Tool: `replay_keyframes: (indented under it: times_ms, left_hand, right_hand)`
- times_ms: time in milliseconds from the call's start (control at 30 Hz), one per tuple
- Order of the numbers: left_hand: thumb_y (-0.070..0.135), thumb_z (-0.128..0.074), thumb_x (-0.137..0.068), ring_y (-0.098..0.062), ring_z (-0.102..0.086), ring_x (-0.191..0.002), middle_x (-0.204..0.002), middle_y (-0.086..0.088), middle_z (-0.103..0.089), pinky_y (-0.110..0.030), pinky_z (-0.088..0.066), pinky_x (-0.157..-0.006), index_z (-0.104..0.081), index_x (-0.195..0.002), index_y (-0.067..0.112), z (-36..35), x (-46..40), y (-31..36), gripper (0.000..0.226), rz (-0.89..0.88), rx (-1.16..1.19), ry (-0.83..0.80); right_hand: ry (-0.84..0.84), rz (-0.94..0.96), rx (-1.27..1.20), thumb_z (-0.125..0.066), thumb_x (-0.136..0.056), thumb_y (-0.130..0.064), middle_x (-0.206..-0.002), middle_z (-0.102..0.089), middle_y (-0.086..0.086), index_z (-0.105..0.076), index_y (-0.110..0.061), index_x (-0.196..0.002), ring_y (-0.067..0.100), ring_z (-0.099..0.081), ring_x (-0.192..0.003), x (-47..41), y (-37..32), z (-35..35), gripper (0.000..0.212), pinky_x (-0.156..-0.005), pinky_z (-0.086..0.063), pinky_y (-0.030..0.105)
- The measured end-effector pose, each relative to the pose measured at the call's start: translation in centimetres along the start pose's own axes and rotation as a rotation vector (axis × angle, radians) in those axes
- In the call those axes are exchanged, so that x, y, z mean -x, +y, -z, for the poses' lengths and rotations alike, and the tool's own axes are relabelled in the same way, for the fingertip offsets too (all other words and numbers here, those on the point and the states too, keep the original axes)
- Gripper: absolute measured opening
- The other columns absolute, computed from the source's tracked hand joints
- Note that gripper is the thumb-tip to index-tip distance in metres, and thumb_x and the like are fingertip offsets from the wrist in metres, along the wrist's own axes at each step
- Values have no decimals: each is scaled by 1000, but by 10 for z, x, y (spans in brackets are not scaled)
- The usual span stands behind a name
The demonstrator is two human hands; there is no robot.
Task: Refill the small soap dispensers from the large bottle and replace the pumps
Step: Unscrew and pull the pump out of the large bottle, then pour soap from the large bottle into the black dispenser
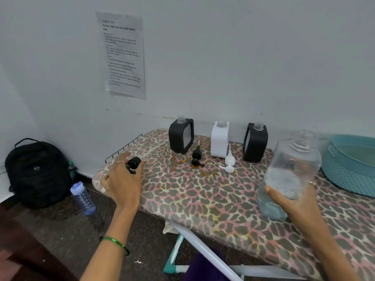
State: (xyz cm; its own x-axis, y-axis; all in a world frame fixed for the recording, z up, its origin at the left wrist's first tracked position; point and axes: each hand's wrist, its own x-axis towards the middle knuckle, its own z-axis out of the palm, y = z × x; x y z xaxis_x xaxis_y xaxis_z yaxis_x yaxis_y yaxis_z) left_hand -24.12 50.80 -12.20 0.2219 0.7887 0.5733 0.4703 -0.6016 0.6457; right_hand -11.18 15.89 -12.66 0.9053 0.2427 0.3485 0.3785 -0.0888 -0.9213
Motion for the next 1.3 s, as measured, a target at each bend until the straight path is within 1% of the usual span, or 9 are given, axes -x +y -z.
replay_keyframes:
  times_ms: [100, 200, 300, 500, 633, 767, 933, 1200, 1300]
  left_hand:
    - [36, -68, -85, -25, -62, -94, -95, -2, -72, -48, -30, -94, -71, -100, 21, 1, -1, -2, 21, -32, -148, -63]
    - [36, -66, -86, -27, -62, -87, -84, -4, -71, -48, -29, -92, -72, -90, 18, 0, 2, -6, 20, -11, -261, -119]
    - [36, -65, -87, -29, -61, -87, -83, -6, -70, -45, -27, -87, -70, -92, 14, -1, 4, -8, 23, -4, -300, -146]
    - [59, -60, -83, -33, -46, -125, -131, -9, -58, -57, -26, -100, -59, -125, 15, 2, 2, 8, 61, 13, -280, -225]
    - [64, -60, -79, -31, -38, -133, -139, -7, -50, -58, -23, -107, -53, -129, 18, -3, -7, 35, 68, -81, -184, -212]
    - [66, -63, -77, -29, -42, -132, -141, -7, -47, -54, -34, -107, -47, -135, 17, -27, -27, 71, 78, -94, -35, -358]
    - [53, -73, -75, -30, -47, -127, -140, -13, -44, -45, -45, -99, -35, -140, 8, -66, -46, 106, 87, -60, 127, -498]
    - [30, -80, -74, -38, -56, -111, -123, -21, -54, -50, -51, -87, -35, -127, 0, -101, -56, 117, 77, 63, 141, -570]
    - [18, -77, -78, -39, -56, -112, -124, -23, -53, -41, -50, -82, -37, -126, -3, -104, -56, 119, 66, 102, 180, -571]
  right_hand:
    - [7, 3, 0, -89, -60, -39, -110, -66, 0, -56, -13, -121, 6, -66, -98, 1, -3, -1, 74, -86, -51, 31]
    - [-5, 2, 1, -80, -65, -20, -106, -67, -4, -59, -15, -114, -1, -66, -92, 1, -5, -2, 54, -83, -51, 26]
    - [0, 4, 0, -78, -61, -27, -109, -66, -5, -57, -13, -118, -3, -65, -94, 3, -6, -3, 63, -80, -49, 21]
    - [5, -1, 26, -84, -55, -45, -117, -64, -2, -50, -15, -129, 8, -64, -104, 1, 0, 1, 86, -91, -51, 33]
    - [-5, -9, 33, -80, -49, -57, -120, -63, -1, -48, -16, -132, 12, -62, -109, 1, 4, 2, 98, -93, -50, 36]
    - [-13, -10, 25, -80, -48, -57, -120, -63, 0, -48, -16, -132, 11, -63, -107, 0, 4, 2, 99, -90, -51, 31]
    - [-11, -5, 27, -79, -47, -56, -117, -64, -4, -49, -14, -130, 3, -64, -102, 0, 3, 0, 98, -83, -49, 20]
    - [24, -2, 42, -82, -45, -65, -120, -64, 2, -51, -13, -130, 14, -63, -108, 0, 3, -1, 105, -96, -51, 44]
    - [34, -11, 35, -82, -46, -65, -119, -64, 2, -51, -12, -130, 15, -64, -108, -1, 4, 0, 104, -97, -50, 47]
